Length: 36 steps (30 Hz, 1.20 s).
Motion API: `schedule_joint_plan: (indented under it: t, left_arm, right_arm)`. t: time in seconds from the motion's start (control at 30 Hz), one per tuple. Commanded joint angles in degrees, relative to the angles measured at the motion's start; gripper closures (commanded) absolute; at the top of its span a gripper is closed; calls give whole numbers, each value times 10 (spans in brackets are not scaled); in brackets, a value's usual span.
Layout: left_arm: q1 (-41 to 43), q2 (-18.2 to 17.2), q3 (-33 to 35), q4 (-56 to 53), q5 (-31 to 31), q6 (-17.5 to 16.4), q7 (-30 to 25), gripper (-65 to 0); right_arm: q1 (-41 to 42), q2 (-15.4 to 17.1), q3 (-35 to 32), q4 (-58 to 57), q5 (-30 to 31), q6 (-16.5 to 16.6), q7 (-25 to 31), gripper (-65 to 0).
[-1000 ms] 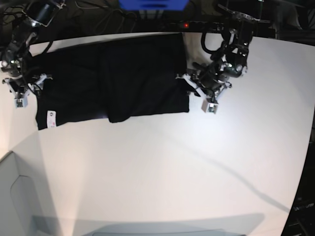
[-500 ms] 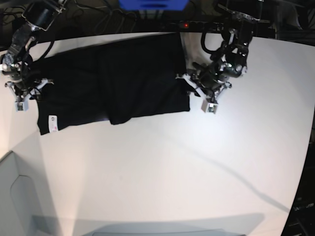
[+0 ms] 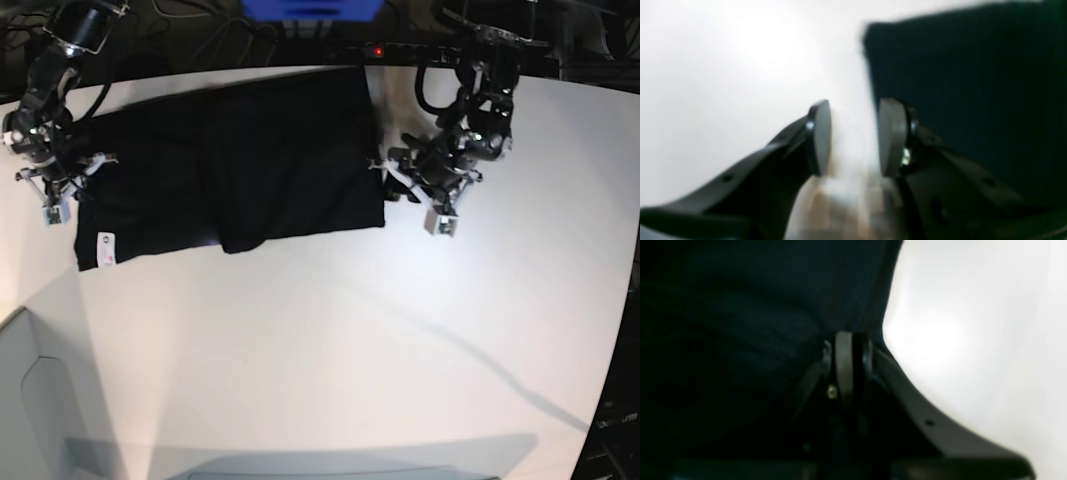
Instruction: Fold the T-shirt properly
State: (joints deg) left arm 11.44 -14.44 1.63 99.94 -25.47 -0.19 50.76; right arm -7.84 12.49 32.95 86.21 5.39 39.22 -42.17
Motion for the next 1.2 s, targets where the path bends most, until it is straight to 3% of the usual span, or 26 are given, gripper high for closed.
schedule_joint_plan:
  t: [0.0,0.23,0.5,0.57,0.77,0.83,1.17]
  left_arm:
    - [-5,-3,-7,14,-3,-1,-8,-234]
    - [-1,-3,-36,42,-3,-1,-2,-234]
    - [-1,-3,-32,38,-3,-1,-3,-234]
    - [-1,-3,-32,38,-3,-1,-3,-234]
    - [-1,-3,-32,38,-3,-1,-3,-234]
    - [-1,-3,-32,38,-3,-1,-2,-234]
    - [6,-3,-35,40,-3,-1,-1,-234]
  right_arm:
    - [-1,2,6,22,-4,8,-10,0]
    - [-1,-33,38,125,-2,8,-13,0]
    - [3,-44,34,154,-5,8,-13,0]
    - [6,-42,33,142,-5,8,-13,-49]
    - [20,-31,36,100,-2,8,-14,-360]
    - [21,-25,34,87,0,8,-14,-431]
    - [76,-13,70,-27,-1,8,-14,-448]
